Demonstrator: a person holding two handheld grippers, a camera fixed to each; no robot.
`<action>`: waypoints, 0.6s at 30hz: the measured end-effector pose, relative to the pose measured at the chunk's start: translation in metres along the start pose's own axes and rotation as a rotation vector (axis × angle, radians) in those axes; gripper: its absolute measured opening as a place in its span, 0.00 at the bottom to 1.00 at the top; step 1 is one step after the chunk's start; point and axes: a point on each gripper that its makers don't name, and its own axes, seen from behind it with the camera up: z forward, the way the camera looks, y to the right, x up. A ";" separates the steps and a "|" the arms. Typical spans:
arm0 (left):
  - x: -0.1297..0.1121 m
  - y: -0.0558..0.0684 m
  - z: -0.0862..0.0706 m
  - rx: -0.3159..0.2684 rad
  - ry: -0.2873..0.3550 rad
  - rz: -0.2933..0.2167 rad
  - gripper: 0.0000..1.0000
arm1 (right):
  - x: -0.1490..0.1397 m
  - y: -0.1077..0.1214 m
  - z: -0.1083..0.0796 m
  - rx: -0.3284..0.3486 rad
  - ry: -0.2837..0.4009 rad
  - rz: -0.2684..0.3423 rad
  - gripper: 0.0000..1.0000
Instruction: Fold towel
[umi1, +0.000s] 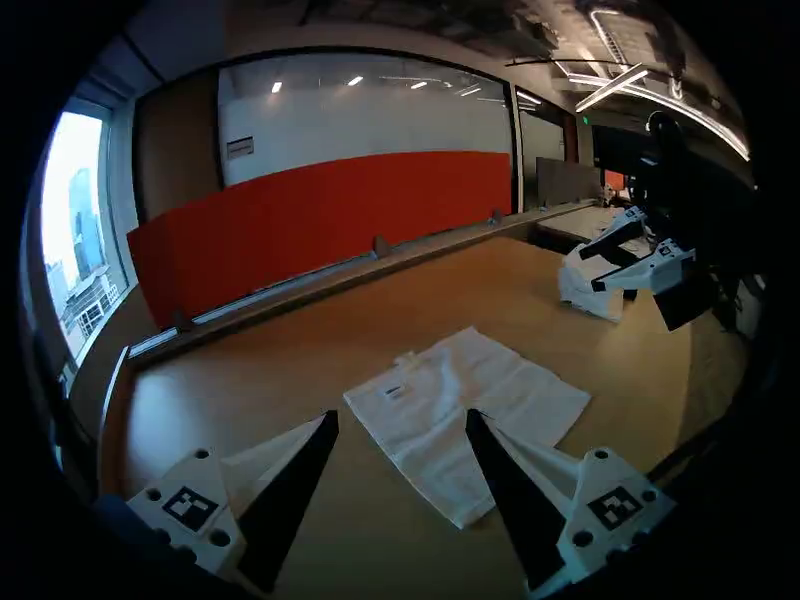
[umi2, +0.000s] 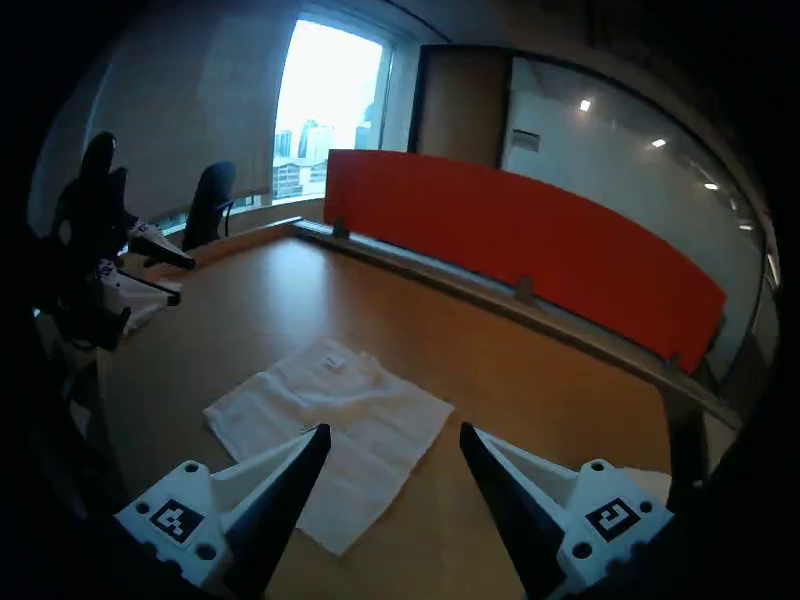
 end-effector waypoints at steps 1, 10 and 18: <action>-0.005 0.002 0.002 -0.003 -0.008 0.003 0.95 | -0.005 -0.001 0.002 0.003 -0.008 -0.007 1.00; -0.049 0.019 0.022 -0.036 -0.088 0.007 0.95 | -0.046 -0.014 0.022 0.031 -0.074 -0.043 1.00; -0.081 0.032 0.037 -0.075 -0.141 -0.001 0.95 | -0.083 -0.026 0.039 0.068 -0.141 -0.033 1.00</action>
